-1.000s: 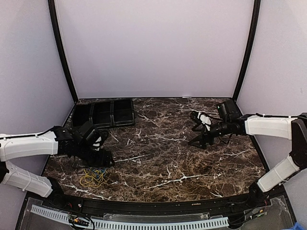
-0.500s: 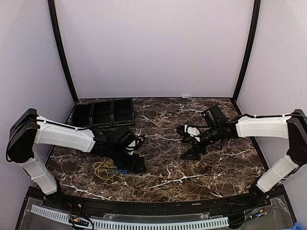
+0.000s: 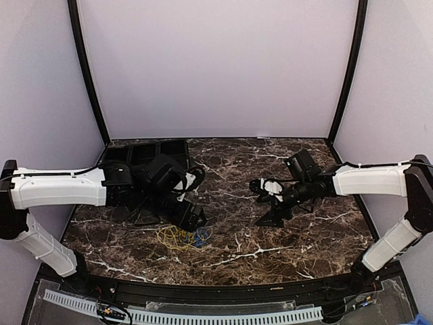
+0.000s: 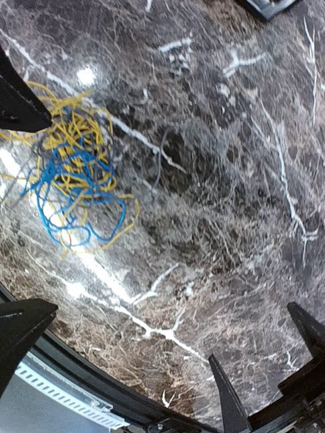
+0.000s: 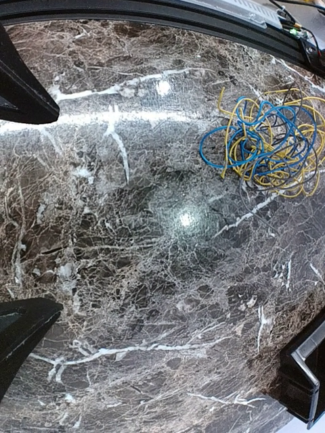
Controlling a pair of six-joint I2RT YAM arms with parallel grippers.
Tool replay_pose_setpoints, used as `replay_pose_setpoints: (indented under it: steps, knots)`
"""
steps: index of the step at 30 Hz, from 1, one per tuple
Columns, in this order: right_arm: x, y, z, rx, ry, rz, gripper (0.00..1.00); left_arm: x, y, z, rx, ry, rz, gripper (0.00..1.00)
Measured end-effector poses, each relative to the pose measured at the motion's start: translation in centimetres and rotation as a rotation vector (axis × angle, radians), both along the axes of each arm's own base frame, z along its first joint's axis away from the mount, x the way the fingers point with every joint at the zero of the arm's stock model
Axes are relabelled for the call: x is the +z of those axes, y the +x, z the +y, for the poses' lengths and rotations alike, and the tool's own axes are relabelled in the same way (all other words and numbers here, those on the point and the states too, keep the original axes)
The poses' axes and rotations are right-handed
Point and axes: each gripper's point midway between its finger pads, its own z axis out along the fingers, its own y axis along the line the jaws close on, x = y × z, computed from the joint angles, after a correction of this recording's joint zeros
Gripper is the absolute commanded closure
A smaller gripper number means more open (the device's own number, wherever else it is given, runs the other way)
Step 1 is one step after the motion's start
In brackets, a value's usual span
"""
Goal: Untangle the cables
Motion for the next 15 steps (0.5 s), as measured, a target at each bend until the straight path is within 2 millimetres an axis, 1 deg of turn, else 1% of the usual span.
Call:
replay_pose_setpoints:
  steps: [3,5,6,7,9,10,11,13,15]
  knots:
    - [-0.3,0.1,0.0,-0.002,-0.004,0.001,0.12,0.6,0.8,2.4,0.075,0.041,-0.022,0.13]
    - [-0.5,0.2,0.0,-0.005,-0.009,0.001,0.13,0.4,1.5,3.9,0.139,0.059,-0.020,0.24]
    - [-0.6,0.2,0.0,-0.005,-0.010,0.002,0.13,0.1,2.0,4.7,0.175,0.064,-0.010,0.31]
    - [-0.6,0.3,0.0,-0.007,-0.012,0.002,0.13,-0.3,2.4,5.6,0.209,0.073,0.002,0.34]
    - [-0.6,0.3,0.0,-0.008,-0.012,-0.002,0.13,-1.2,2.9,6.7,0.257,0.083,0.026,0.48]
    - [-0.5,0.4,0.1,-0.009,-0.010,-0.006,0.13,-1.6,3.0,7.2,0.275,0.087,0.038,0.52]
    - [-0.5,0.5,0.1,-0.010,-0.009,-0.009,0.13,-1.9,3.0,7.5,0.286,0.090,0.050,0.60]
    - [-0.5,0.6,0.1,-0.013,-0.009,-0.016,0.14,-2.2,2.8,7.5,0.284,0.082,0.073,0.68]
    - [-0.6,0.7,0.0,-0.016,-0.013,-0.019,0.14,-2.1,2.6,7.2,0.284,0.068,0.085,0.70]
